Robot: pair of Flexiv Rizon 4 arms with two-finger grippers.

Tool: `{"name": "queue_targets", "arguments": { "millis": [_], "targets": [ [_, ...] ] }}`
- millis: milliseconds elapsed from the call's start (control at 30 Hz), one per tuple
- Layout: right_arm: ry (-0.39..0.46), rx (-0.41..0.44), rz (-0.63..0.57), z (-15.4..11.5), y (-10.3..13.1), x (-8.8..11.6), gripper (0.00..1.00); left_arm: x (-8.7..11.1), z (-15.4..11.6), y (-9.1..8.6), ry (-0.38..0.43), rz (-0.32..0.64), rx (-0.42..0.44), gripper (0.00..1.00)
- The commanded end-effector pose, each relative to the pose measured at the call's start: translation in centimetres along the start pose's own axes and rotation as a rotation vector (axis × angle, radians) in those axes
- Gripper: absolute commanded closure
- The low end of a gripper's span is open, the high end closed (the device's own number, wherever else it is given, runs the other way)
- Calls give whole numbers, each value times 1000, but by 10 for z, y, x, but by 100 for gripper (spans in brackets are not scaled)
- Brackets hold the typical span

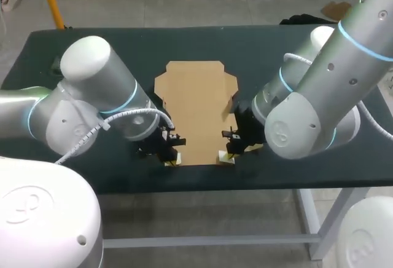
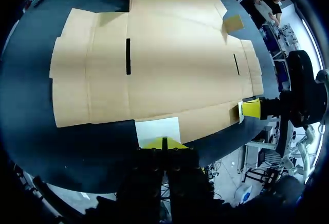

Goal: Assemble the packaging by folding the flat box into shape, placing the metal phone stand inside, and closing the box properly

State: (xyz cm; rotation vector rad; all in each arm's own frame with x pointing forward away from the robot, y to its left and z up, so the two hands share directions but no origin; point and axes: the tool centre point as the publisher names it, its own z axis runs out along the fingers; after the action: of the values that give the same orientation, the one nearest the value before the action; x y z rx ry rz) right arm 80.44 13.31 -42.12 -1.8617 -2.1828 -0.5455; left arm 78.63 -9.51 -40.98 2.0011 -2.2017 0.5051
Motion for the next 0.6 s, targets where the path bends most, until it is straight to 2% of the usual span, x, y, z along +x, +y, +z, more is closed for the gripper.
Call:
{"name": "queue_targets", "arguments": {
  "millis": [33, 300, 600],
  "targets": [
    [-41, -14, -3, 10, -2, 3, 100, 10, 7, 6, -51, -4, 39, 100],
    [-40, -7, -3, 21, -3, -1, 100, 8, 14, 3, -82, -1, 45, 100],
    [-50, -2, 5, 25, -3, -6, 100, 0, 14, -4, -62, -34, 3, 100]
  ]
}}
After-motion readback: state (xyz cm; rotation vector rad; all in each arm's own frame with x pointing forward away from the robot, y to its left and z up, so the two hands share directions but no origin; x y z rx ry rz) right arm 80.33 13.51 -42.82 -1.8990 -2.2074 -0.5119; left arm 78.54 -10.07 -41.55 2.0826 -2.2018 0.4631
